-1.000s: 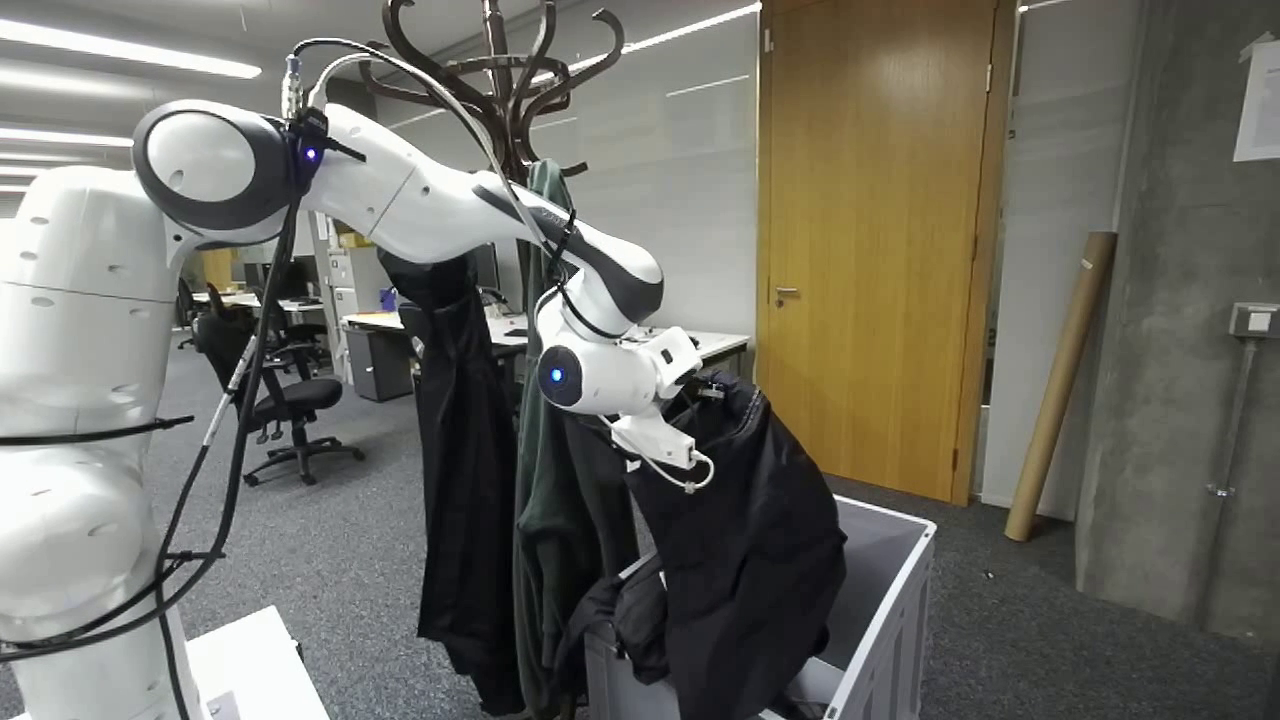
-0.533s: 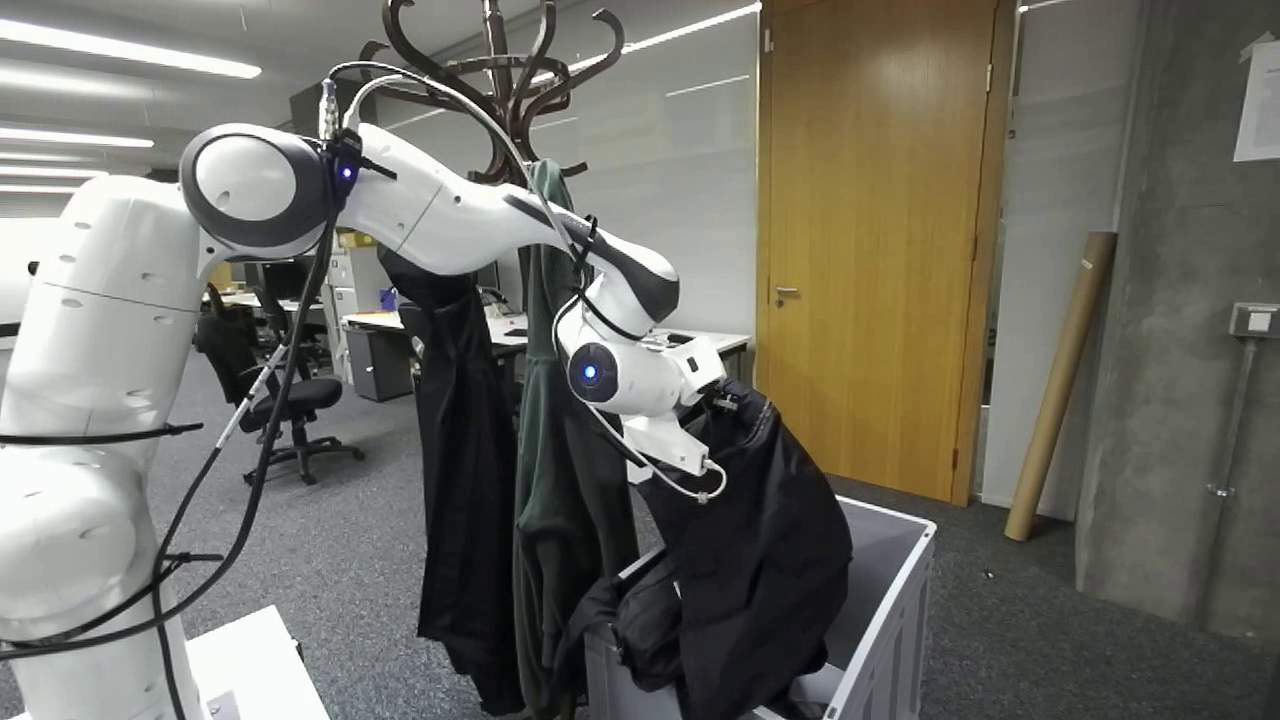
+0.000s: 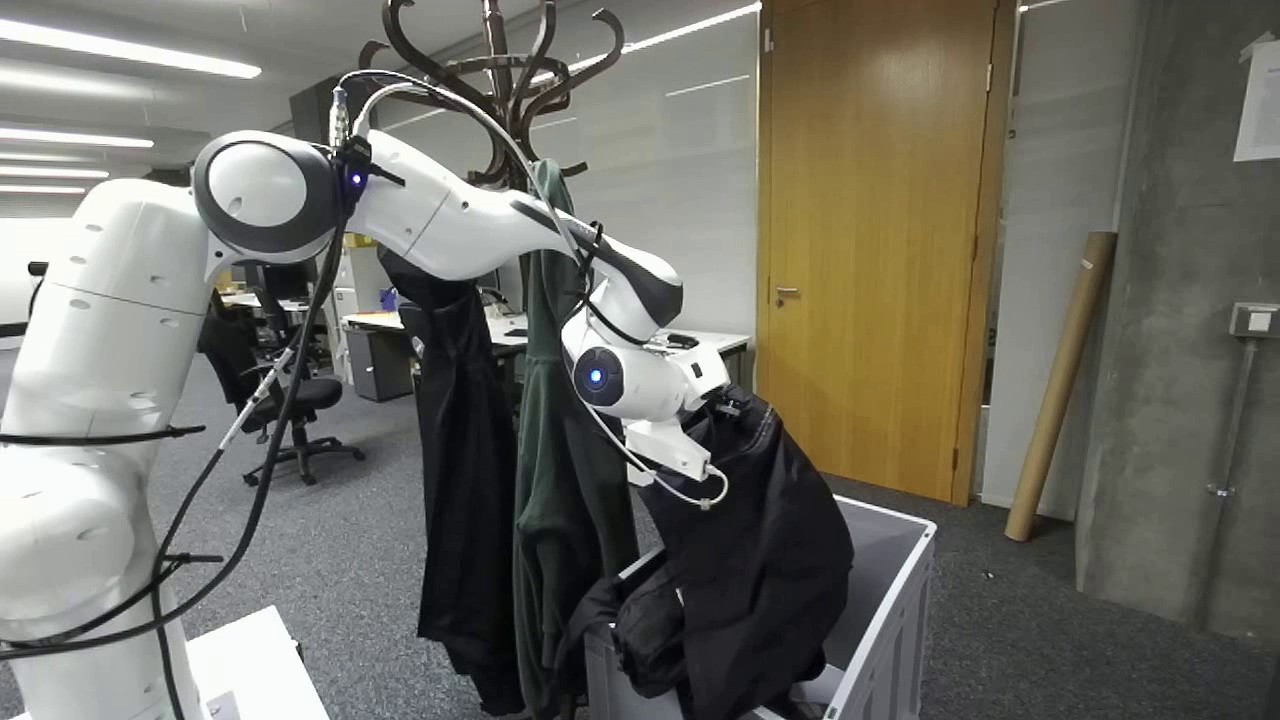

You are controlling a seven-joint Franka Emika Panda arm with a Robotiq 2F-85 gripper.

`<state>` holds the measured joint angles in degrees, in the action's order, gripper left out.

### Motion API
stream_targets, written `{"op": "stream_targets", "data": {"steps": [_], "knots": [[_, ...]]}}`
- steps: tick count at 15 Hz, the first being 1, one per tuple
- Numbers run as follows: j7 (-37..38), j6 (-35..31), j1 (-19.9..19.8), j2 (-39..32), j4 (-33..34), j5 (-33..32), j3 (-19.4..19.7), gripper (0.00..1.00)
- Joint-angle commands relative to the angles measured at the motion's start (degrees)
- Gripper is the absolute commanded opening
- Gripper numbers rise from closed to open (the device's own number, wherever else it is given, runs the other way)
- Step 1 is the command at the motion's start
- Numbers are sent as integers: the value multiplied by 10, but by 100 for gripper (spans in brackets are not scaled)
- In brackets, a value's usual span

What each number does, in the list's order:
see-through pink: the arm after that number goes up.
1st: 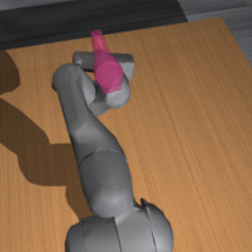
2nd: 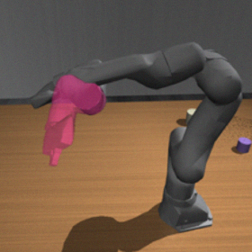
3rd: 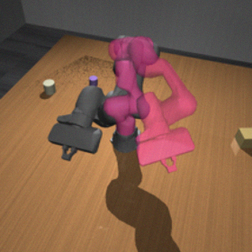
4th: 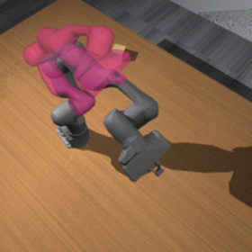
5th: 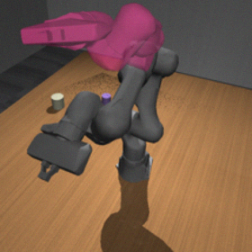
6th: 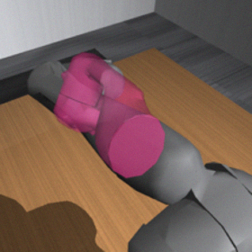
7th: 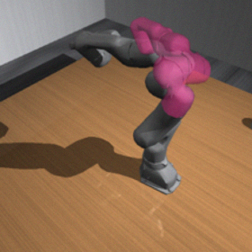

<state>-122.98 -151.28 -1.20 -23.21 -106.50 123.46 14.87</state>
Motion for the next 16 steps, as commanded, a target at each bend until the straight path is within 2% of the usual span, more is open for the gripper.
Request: {"op": "stream_targets", "data": {"steps": [1,7,8,16], "knots": [[0,0,0,0,0,0,0,7],[0,0,-2,0,0,0,-1,7],[-3,-1,-4,-4,10,8,2,2],[-10,13,-4,-66,108,-9,9,2]]}}
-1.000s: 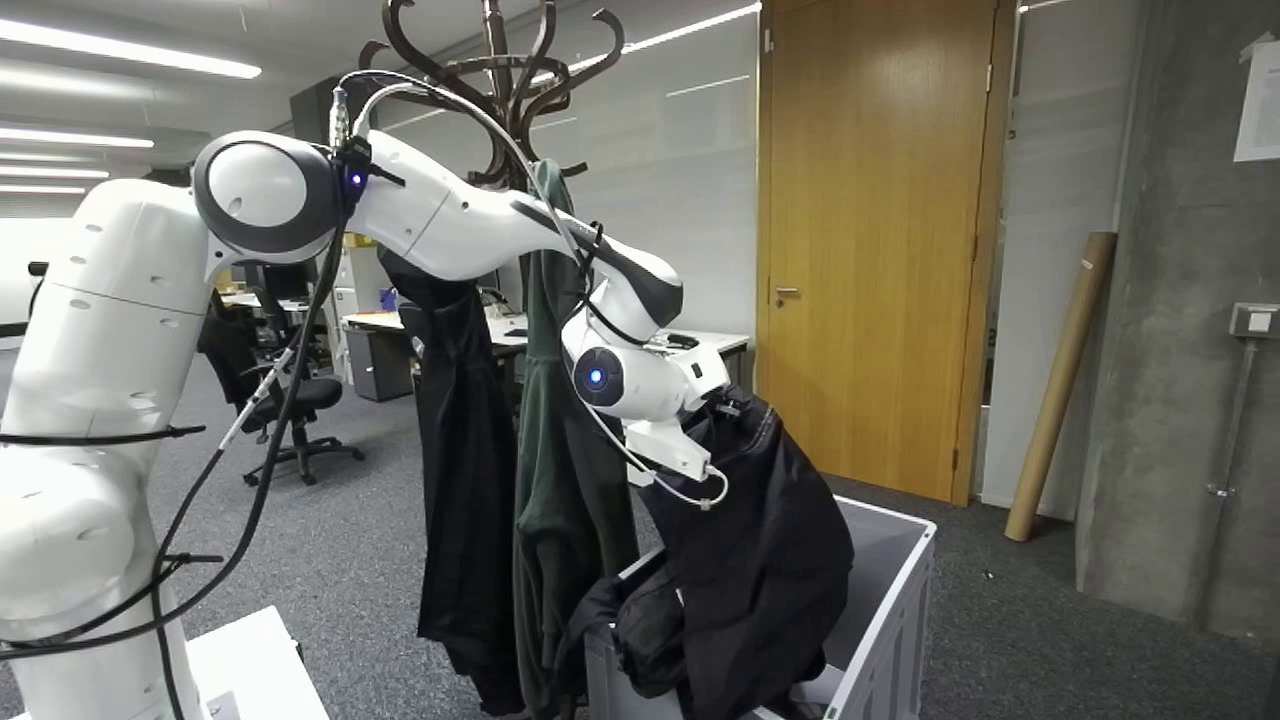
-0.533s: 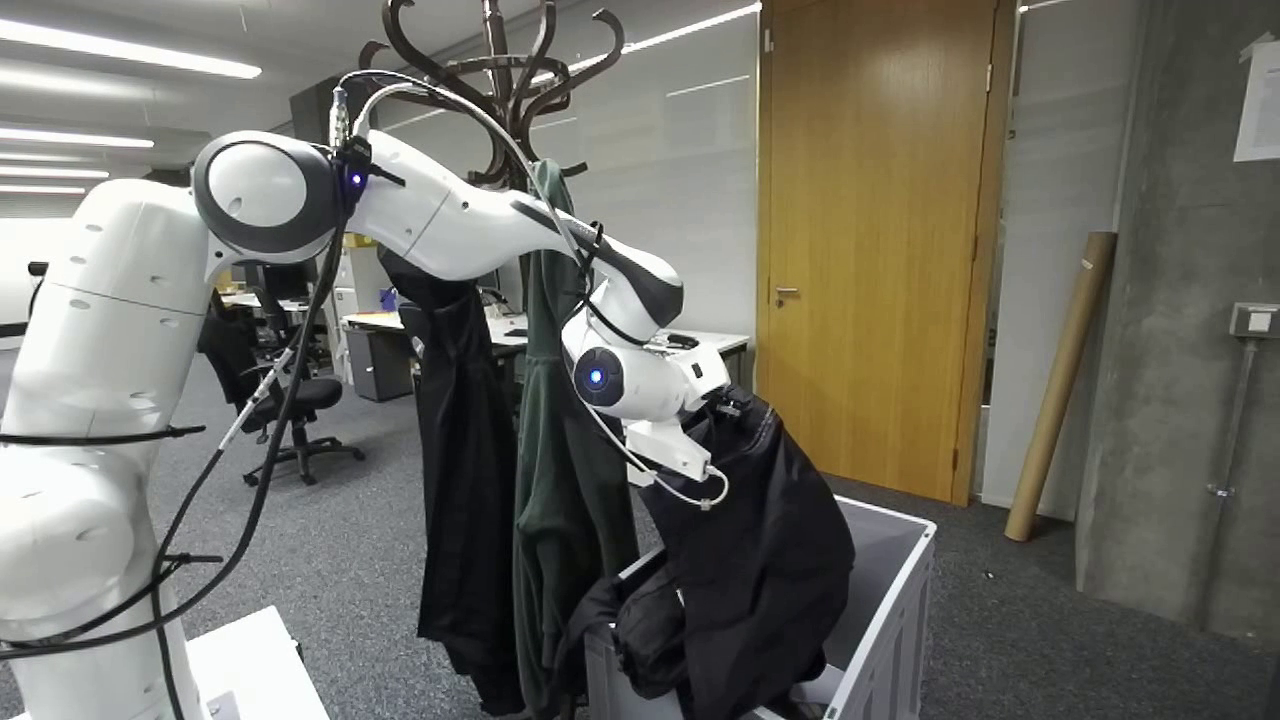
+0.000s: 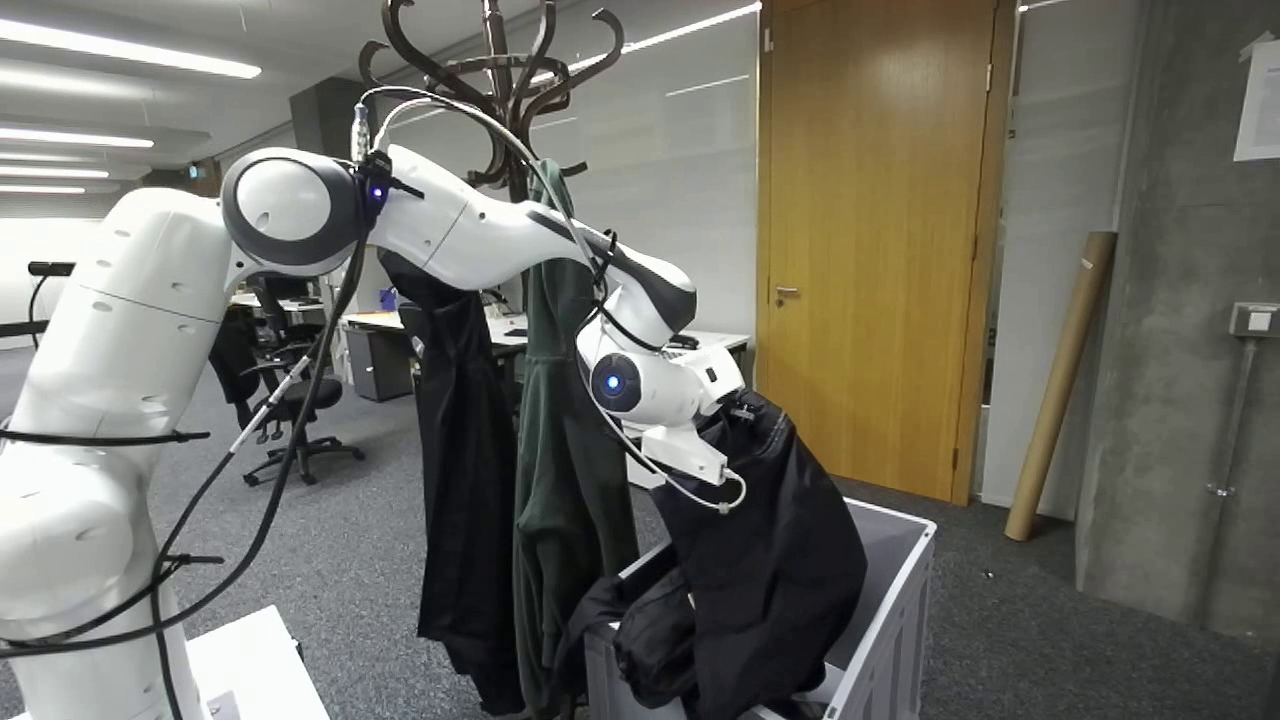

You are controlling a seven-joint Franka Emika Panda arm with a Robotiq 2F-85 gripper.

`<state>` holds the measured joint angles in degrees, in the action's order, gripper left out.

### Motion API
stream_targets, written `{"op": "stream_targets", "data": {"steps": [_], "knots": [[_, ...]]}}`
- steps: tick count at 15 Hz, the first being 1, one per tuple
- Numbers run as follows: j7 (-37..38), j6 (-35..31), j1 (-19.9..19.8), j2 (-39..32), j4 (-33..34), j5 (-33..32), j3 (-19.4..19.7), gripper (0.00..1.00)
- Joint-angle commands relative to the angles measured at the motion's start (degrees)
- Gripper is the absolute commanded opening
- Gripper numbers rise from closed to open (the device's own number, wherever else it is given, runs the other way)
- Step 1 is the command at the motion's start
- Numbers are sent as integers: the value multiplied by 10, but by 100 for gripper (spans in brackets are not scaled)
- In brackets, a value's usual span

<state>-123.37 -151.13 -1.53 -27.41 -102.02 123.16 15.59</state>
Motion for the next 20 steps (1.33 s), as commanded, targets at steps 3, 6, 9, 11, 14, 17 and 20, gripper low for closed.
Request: {"op": "stream_targets", "data": {"steps": [3,6,9,11,14,17,20], "knots": [[-8,26,-1,-60,115,-9,-1,2],[-4,35,-1,-100,163,-14,-5,2],[-4,48,-1,-132,196,-19,-5,2],[-5,58,-1,-141,203,-20,-5,2],[-5,73,-2,-145,203,-20,-5,41],[-14,76,-21,-135,204,-27,-28,64],[-24,87,-23,-127,202,-28,-32,85]]}}
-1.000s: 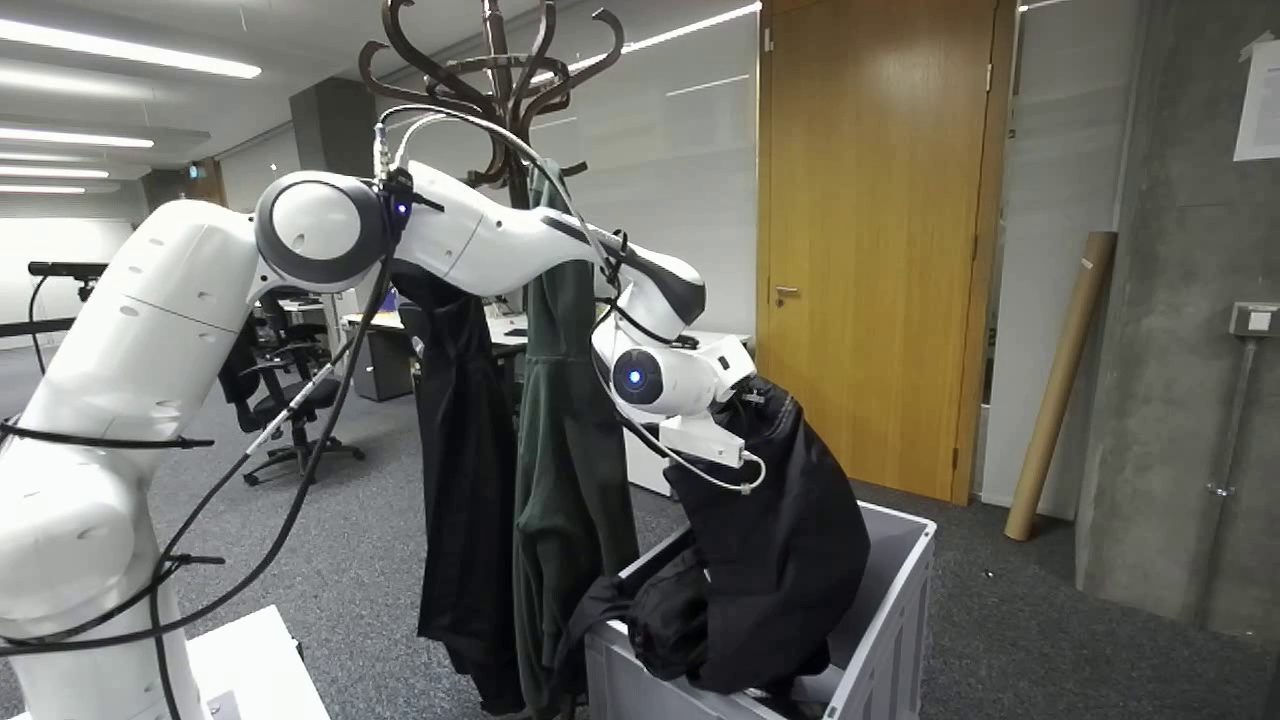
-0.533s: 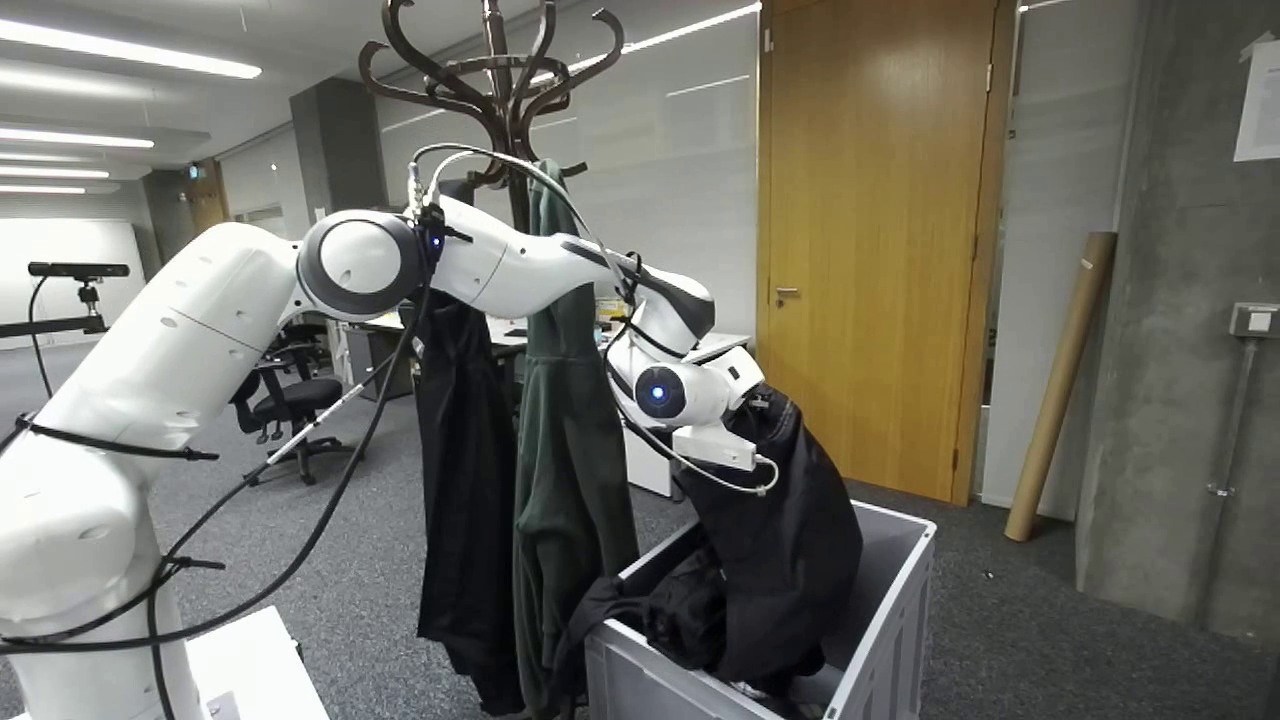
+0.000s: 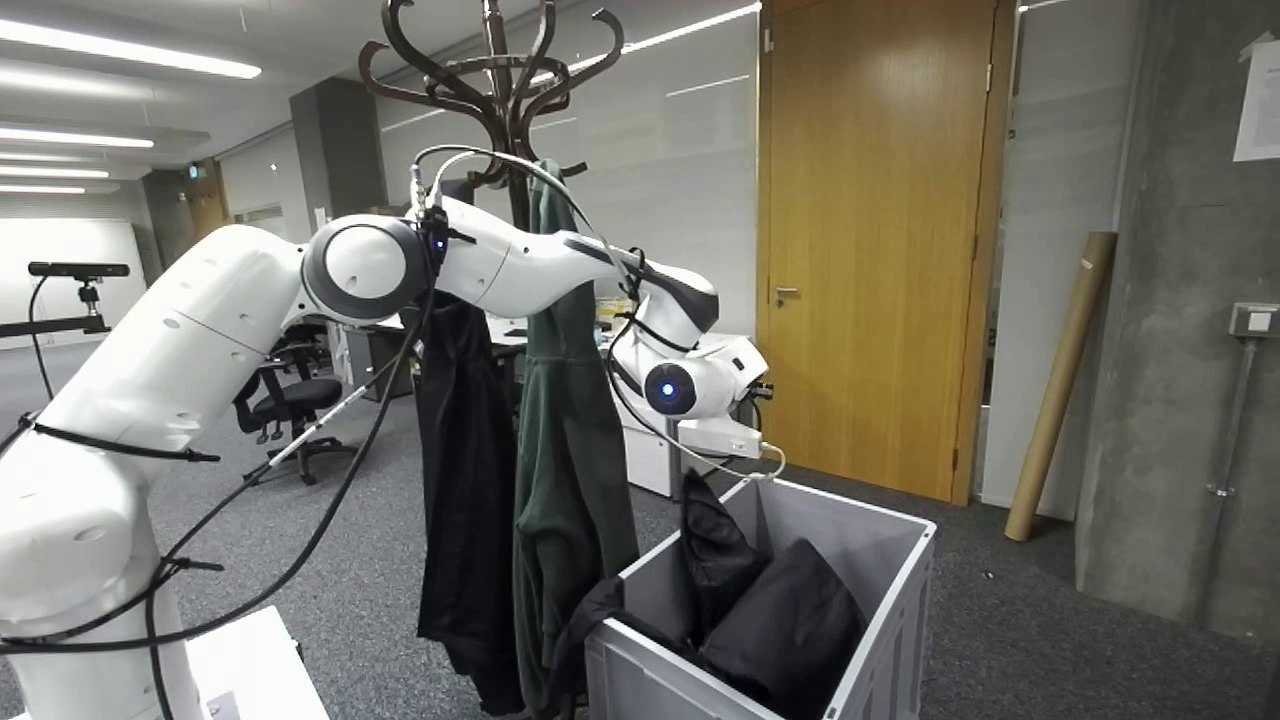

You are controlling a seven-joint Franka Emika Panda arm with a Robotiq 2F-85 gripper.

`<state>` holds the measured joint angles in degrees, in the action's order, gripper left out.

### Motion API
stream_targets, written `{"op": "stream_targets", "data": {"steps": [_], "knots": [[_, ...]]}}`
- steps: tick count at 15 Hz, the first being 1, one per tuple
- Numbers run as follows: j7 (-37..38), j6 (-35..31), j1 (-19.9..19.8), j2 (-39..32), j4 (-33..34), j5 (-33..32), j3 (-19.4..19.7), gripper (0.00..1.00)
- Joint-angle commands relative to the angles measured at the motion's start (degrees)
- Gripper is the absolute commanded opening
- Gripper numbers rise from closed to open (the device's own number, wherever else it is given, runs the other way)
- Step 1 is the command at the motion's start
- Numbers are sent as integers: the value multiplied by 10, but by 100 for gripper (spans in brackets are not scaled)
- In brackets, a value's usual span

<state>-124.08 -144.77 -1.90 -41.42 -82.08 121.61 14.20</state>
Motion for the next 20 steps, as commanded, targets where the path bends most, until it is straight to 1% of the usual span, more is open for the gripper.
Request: {"op": "stream_targets", "data": {"steps": [1,2,3,5,7,9,10,13,16,20], "knots": [[-19,26,-19,16,1,-15,-19,92],[-18,24,-19,18,-2,-18,-20,99],[-12,14,-15,23,-7,-25,-20,100],[9,-1,-10,30,-18,-55,-20,100],[20,-30,-4,34,-23,-83,-19,100],[38,-63,1,37,-28,-124,-20,100],[46,-72,16,35,-30,-135,-2,100],[76,-106,26,36,-37,-189,6,100],[122,-139,39,43,-58,-255,19,100],[193,-156,55,57,-95,-346,46,100]]}}
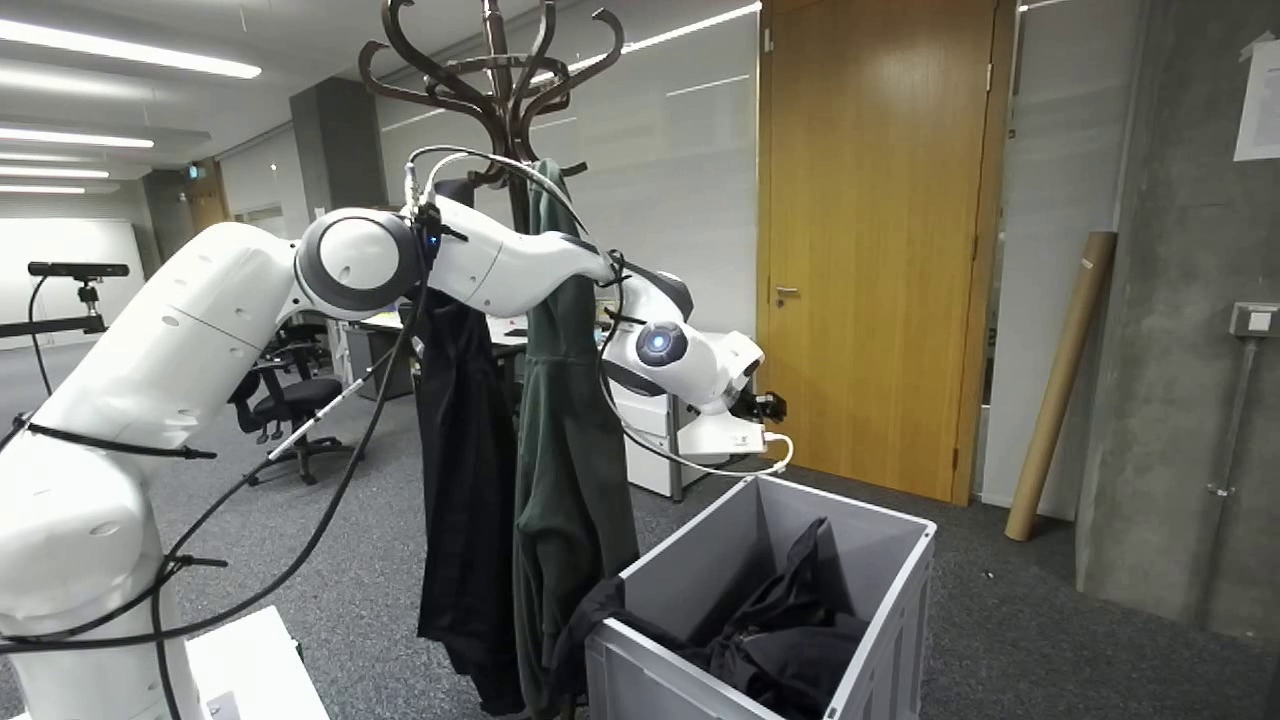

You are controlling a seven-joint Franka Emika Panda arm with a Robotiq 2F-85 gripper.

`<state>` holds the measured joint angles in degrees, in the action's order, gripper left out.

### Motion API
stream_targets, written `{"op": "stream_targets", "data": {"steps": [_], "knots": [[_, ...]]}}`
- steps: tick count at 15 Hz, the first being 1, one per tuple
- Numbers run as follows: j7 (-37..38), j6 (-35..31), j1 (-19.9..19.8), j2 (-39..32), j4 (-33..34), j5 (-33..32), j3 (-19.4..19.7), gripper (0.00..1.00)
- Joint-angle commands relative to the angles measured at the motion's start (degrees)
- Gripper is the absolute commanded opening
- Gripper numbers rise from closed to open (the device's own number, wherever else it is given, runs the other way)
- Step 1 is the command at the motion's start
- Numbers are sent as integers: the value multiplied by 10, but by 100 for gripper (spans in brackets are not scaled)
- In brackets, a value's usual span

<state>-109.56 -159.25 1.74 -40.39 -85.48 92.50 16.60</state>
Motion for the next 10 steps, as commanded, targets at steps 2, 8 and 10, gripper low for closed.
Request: {"op": "stream_targets", "data": {"steps": [2,8,10], "knots": [[72,-5,22,60,-80,-85,35,100],[79,-2,31,112,-144,-126,56,100],[73,-3,36,138,-177,-127,59,100]]}}
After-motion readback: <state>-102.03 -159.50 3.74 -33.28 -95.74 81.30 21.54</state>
